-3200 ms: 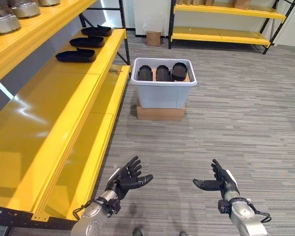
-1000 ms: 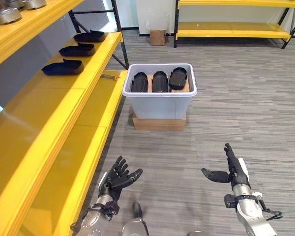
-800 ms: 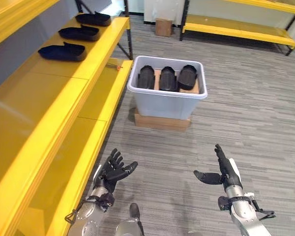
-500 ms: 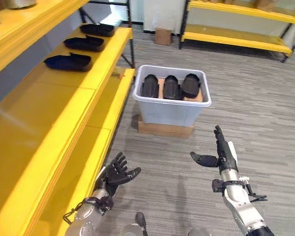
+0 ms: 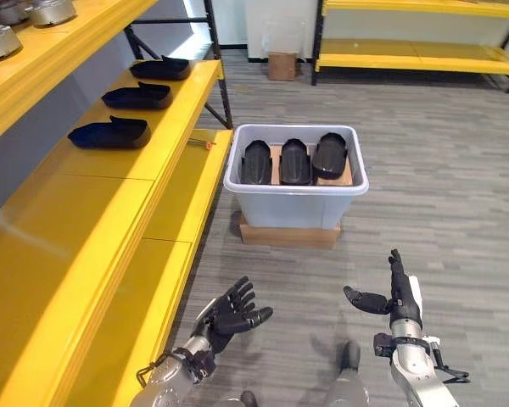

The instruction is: Move parts from the plastic box to the shelf.

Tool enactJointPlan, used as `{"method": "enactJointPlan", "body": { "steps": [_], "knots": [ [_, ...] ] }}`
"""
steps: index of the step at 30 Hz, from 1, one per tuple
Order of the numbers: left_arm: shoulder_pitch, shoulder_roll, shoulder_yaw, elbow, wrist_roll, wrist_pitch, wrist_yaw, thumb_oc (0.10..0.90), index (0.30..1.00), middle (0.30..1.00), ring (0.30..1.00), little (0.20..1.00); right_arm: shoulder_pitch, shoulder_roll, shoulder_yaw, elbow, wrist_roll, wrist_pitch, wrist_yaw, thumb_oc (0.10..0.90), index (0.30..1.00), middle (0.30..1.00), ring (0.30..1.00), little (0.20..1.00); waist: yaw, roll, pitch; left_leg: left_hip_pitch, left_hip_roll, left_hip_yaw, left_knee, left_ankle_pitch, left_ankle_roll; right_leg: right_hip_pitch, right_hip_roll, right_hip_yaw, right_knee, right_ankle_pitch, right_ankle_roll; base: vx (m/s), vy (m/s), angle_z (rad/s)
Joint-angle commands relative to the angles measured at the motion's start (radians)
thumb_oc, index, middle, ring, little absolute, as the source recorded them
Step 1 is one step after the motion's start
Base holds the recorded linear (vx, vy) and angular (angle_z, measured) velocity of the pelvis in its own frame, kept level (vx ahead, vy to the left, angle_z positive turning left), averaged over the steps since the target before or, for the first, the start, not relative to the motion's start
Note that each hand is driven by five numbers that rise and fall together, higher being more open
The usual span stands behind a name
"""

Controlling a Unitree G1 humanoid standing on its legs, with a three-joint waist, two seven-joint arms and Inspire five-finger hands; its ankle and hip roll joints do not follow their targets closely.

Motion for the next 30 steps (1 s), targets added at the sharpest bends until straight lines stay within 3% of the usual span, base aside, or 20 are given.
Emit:
{"method": "enactJointPlan", "body": {
  "steps": [1, 4, 8, 10, 12, 13, 15, 16, 18, 21, 22, 23, 24, 25, 27, 30],
  "knots": [
    [-0.055, 0.02, 0.03, -0.175, -0.023, -0.055, -0.029, 0.9, 1.0, 1.0, 1.0, 1.0, -0.092, -0.045, -0.092, -0.111, -0.036, -0.074, -0.038, 0.9, 1.0, 1.0, 1.0, 1.0, -0.031, -0.025, -0.069, 0.033, 0.026, 0.053, 0.109, -0.169, 0.073, -0.088, -0.012, 0.028, 0.086, -0.012, 0.049, 0.48, -0.217, 0.17],
    [-0.034, 0.02, 0.052, -0.189, -0.039, -0.056, 0.002, 0.9, 1.0, 1.0, 1.0, 1.0, -0.101, -0.067, -0.077, -0.107, -0.019, -0.055, -0.01, 0.9, 1.0, 1.0, 1.0, 1.0, -0.04, -0.021, -0.086, 0.064, 0.06, 0.077, 0.114, -0.153, 0.058, -0.096, 0.046, 0.019, 0.139, -0.08, 0.023, 0.46, -0.262, -0.06],
    [-0.021, 0.007, 0.072, -0.205, -0.008, -0.082, 0.009, 0.9, 1.0, 1.0, 1.0, 1.0, -0.125, -0.089, -0.065, -0.085, -0.02, -0.076, 0.014, 0.9, 1.0, 1.0, 1.0, 1.0, -0.037, -0.012, -0.103, 0.05, 0.111, 0.093, 0.179, -0.056, 0.031, -0.088, 0.125, -0.013, 0.168, -0.148, -0.047, 0.34, -0.276, -0.14],
    [-0.033, -0.01, 0.073, -0.192, -0.036, -0.134, 0.061, 0.9, 1.0, 1.0, 1.0, 1.0, -0.151, -0.111, -0.049, -0.068, 0.0, -0.092, 0.02, 0.9, 1.0, 1.0, 1.0, 1.0, -0.04, 0.002, -0.119, 0.048, 0.144, 0.127, 0.281, 0.015, 0.005, -0.075, 0.185, -0.062, 0.185, -0.211, -0.11, 0.34, -0.298, -0.15],
    [-0.047, -0.018, 0.078, -0.184, -0.049, -0.148, 0.078, 0.9, 1.0, 1.0, 1.0, 1.0, -0.154, -0.117, -0.045, -0.064, 0.005, -0.092, 0.02, 0.9, 1.0, 1.0, 1.0, 1.0, -0.042, 0.005, -0.127, 0.036, 0.163, 0.149, 0.364, 0.068, -0.015, -0.059, 0.208, -0.087, 0.173, -0.229, -0.138, 0.19, -0.162, -0.12],
    [-0.046, -0.018, 0.078, -0.184, -0.05, -0.148, 0.078, 0.9, 1.0, 1.0, 1.0, 1.0, -0.153, -0.117, -0.045, -0.064, 0.004, -0.092, 0.02, 0.9, 1.0, 1.0, 1.0, 1.0, -0.043, 0.015, -0.127, 0.042, 0.169, 0.137, 0.368, 0.053, -0.025, -0.054, 0.216, -0.083, 0.182, -0.247, -0.13, 0.08, -0.041, -0.03],
    [-0.047, -0.018, 0.078, -0.184, -0.049, -0.148, 0.078, 0.9, 1.0, 1.0, 1.0, 1.0, -0.154, -0.117, -0.045, -0.064, 0.005, -0.092, 0.02, 0.9, 1.0, 1.0, 1.0, 1.0, -0.042, 0.006, -0.128, 0.035, 0.163, 0.148, 0.364, 0.068, -0.015, -0.059, 0.208, -0.088, 0.173, -0.229, -0.138, 0.2, -0.206, 0.02],
    [-0.083, -0.038, 0.099, -0.167, 0.0, -0.205, 0.08, 0.9, 1.0, 1.0, 1.0, 1.0, -0.132, -0.117, -0.051, -0.048, -0.004, -0.128, 0.028, 0.9, 1.0, 1.0, 1.0, 1.0, -0.01, -0.004, -0.113, -0.163, 0.144, 0.138, 0.61, 0.073, -0.016, 0.04, 0.275, -0.115, 0.106, -0.272, -0.186, 0.45, -0.422, -0.01],
    [-0.083, -0.03, 0.105, -0.172, 0.023, -0.226, 0.09, 0.9, 1.0, 1.0, 1.0, 1.0, -0.134, -0.119, -0.046, -0.049, 0.012, -0.139, 0.043, 0.9, 1.0, 1.0, 1.0, 1.0, 0.004, -0.009, -0.092, -0.226, 0.131, 0.144, 0.543, 0.064, 0.007, 0.072, 0.287, -0.104, 0.094, -0.278, -0.18, 0.39, -0.211, 0.29],
    [-0.081, -0.021, 0.107, -0.179, 0.041, -0.247, 0.101, 0.9, 1.0, 1.0, 1.0, 1.0, -0.142, -0.123, -0.042, -0.055, 0.023, -0.138, 0.055, 0.9, 1.0, 1.0, 1.0, 1.0, 0.01, -0.013, -0.078, -0.236, 0.136, 0.171, 0.441, 0.083, 0.012, 0.098, 0.291, -0.093, 0.089, -0.288, -0.176, 0.16, 0.074, -0.24],
    [-0.075, -0.009, 0.114, -0.189, 0.044, -0.289, 0.132, 0.9, 1.0, 1.0, 1.0, 1.0, -0.139, -0.127, -0.038, -0.063, 0.031, -0.15, 0.08, 0.9, 1.0, 1.0, 1.0, 1.0, 0.018, -0.001, -0.068, -0.25, 0.135, 0.169, 0.24, 0.133, 0.001, 0.126, 0.297, -0.081, 0.087, -0.298, -0.164, 0.23, 0.18, -0.07],
    [-0.072, -0.005, 0.118, -0.192, 0.037, -0.3, 0.14, 0.9, 1.0, 1.0, 1.0, 1.0, -0.135, -0.127, -0.036, -0.068, 0.028, -0.15, 0.086, 0.9, 1.0, 1.0, 1.0, 1.0, 0.023, 0.003, -0.065, -0.252, 0.134, 0.161, 0.173, 0.162, -0.007, 0.135, 0.298, -0.076, 0.089, -0.303, -0.16, 0.24, 0.214, -0.08],
    [-0.068, -0.002, 0.127, -0.197, 0.03, -0.306, 0.144, 0.9, 1.0, 1.0, 1.0, 1.0, -0.127, -0.128, -0.033, -0.077, 0.026, -0.151, 0.09, 0.9, 1.0, 1.0, 1.0, 1.0, 0.031, 0.008, -0.063, -0.26, 0.142, 0.16, 0.084, 0.229, -0.008, 0.136, 0.302, -0.074, 0.089, -0.293, -0.163, 0.33, 0.199, -0.03],
    [-0.046, 0.005, 0.167, -0.199, 0.013, -0.325, 0.145, 0.9, 1.0, 1.0, 1.0, 1.0, -0.097, -0.128, -0.033, -0.093, 0.041, -0.166, 0.116, 0.9, 1.0, 1.0, 1.0, 1.0, 0.049, 0.023, -0.056, -0.278, 0.186, 0.113, -0.055, 0.329, -0.041, 0.164, 0.311, -0.052, 0.101, -0.312, -0.156, 0.34, 0.194, -0.09],
    [-0.04, 0.005, 0.191, -0.191, 0.008, -0.343, 0.145, 0.9, 1.0, 1.0, 1.0, 1.0, -0.08, -0.126, -0.033, -0.098, 0.047, -0.178, 0.135, 0.9, 1.0, 1.0, 1.0, 1.0, 0.054, 0.027, -0.055, -0.282, 0.218, 0.112, -0.12, 0.35, -0.049, 0.173, 0.306, -0.05, 0.111, -0.322, -0.152, 0.36, 0.17, -0.34],
    [-0.042, -0.008, 0.228, -0.161, 0.016, -0.37, 0.131, 0.9, 1.0, 1.0, 1.0, 1.0, -0.046, -0.124, -0.027, -0.11, 0.03, -0.182, 0.162, 0.9, 1.0, 1.0, 1.0, 1.0, 0.048, 0.021, -0.054, -0.26, 0.244, 0.107, -0.163, 0.329, -0.062, 0.186, 0.279, -0.052, 0.17, -0.374, -0.139, 0.36, 0.207, -0.38]
  ]
}}
